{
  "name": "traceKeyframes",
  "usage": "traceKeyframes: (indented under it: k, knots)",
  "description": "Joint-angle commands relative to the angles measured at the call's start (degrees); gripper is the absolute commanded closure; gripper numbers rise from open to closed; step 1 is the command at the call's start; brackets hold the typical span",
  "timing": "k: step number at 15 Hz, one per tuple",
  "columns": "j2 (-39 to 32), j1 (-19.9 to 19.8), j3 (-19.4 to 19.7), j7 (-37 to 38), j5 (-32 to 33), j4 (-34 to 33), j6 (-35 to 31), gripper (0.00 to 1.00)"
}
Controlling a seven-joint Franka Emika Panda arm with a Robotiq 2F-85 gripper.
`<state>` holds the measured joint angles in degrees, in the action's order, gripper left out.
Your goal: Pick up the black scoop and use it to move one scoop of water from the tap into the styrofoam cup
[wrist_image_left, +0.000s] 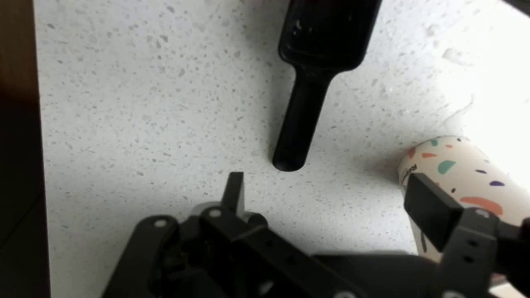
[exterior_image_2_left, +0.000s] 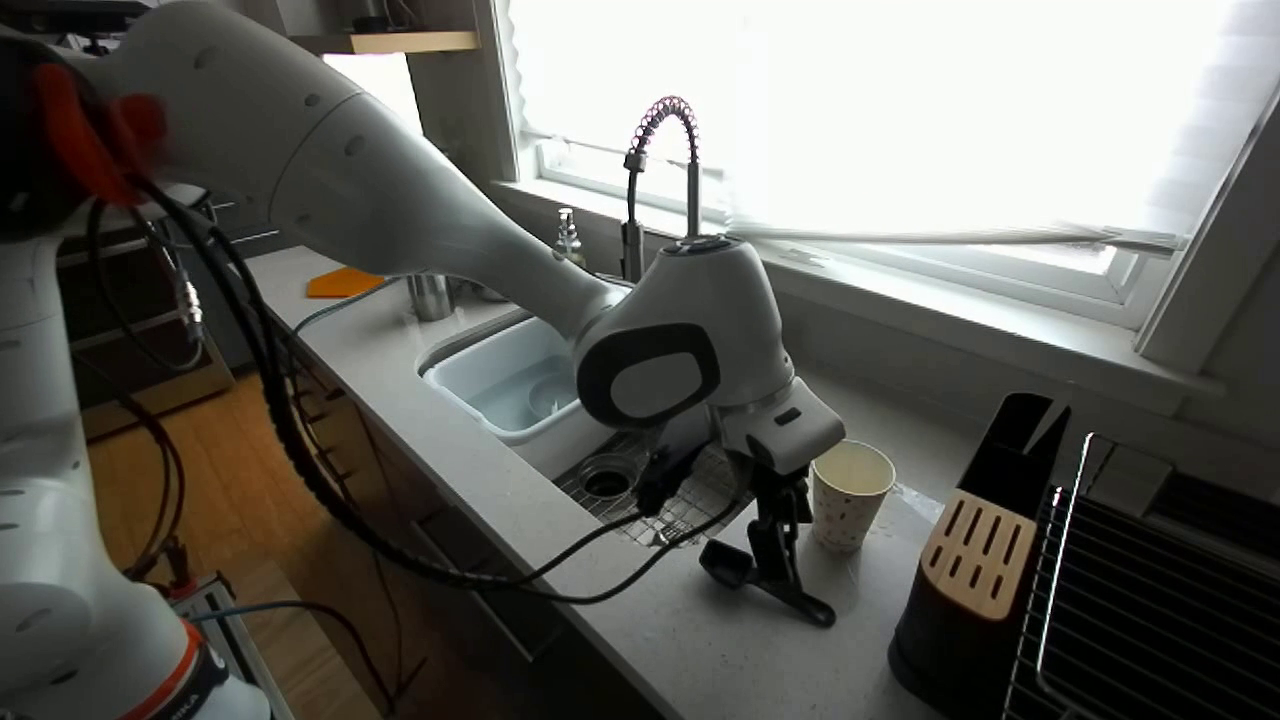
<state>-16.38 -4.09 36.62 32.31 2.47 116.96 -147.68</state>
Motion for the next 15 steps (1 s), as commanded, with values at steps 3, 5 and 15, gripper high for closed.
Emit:
traceKeyframes:
  k: [3,5,15]
  knots:
    - [7.84,-1.43,-1.52,3.05,10.62,-0.28,9.45,0.00]
    - [10.48,-2.48,-2.73,3.36,12.63,-1.36,12.96,0.00]
    - [18.64,-10.81,-12.15,3.16,14.79,-7.45,27.20,0.00]
